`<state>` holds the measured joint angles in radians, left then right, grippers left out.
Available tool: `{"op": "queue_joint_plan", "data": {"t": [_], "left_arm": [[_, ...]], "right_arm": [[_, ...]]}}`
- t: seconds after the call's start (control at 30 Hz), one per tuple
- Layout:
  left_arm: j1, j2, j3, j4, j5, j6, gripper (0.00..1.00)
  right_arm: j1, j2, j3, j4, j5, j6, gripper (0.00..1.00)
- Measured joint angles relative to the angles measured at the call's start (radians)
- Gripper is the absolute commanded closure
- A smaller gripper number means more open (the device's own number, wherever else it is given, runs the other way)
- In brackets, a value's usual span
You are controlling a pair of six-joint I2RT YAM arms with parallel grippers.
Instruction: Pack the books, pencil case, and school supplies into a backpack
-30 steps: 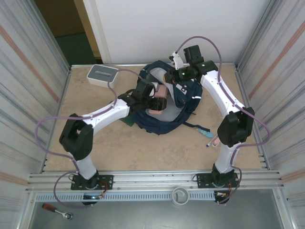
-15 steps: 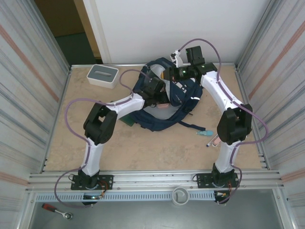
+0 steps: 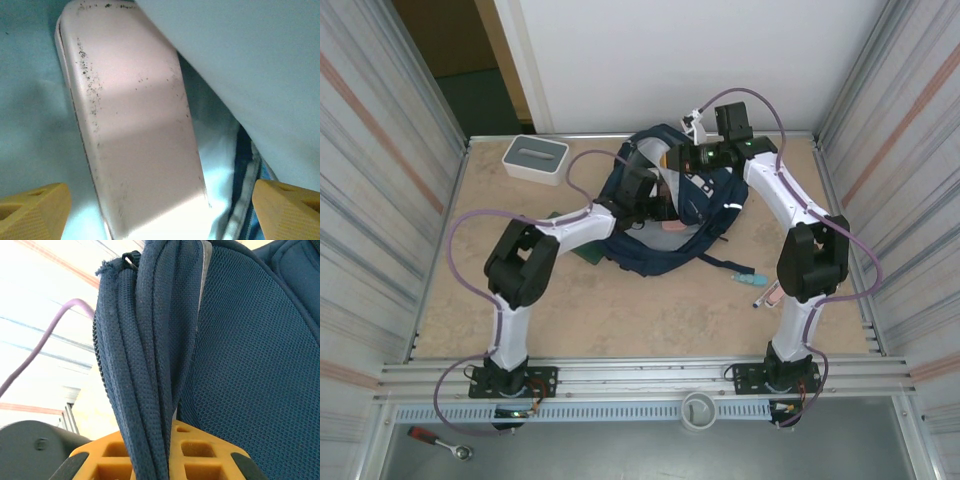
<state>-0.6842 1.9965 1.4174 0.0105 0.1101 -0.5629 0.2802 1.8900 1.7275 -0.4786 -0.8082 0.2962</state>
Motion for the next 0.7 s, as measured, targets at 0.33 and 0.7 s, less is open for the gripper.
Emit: {"op": "queue_joint_plan", "data": {"t": [0.33, 0.7], "left_arm": [[0.002, -0.444, -0.357, -0.012, 0.051, 0.06, 0.07], [0.17, -0.811, -0.655, -0.19, -0.351, 0.071, 0.01]], "right_arm": [[-0.03, -0.008, -0.089, 0.032, -0.005, -0.013, 0.93], [-0.03, -0.008, -0.109, 0.06, -0.012, -0.016, 0.93]]}}
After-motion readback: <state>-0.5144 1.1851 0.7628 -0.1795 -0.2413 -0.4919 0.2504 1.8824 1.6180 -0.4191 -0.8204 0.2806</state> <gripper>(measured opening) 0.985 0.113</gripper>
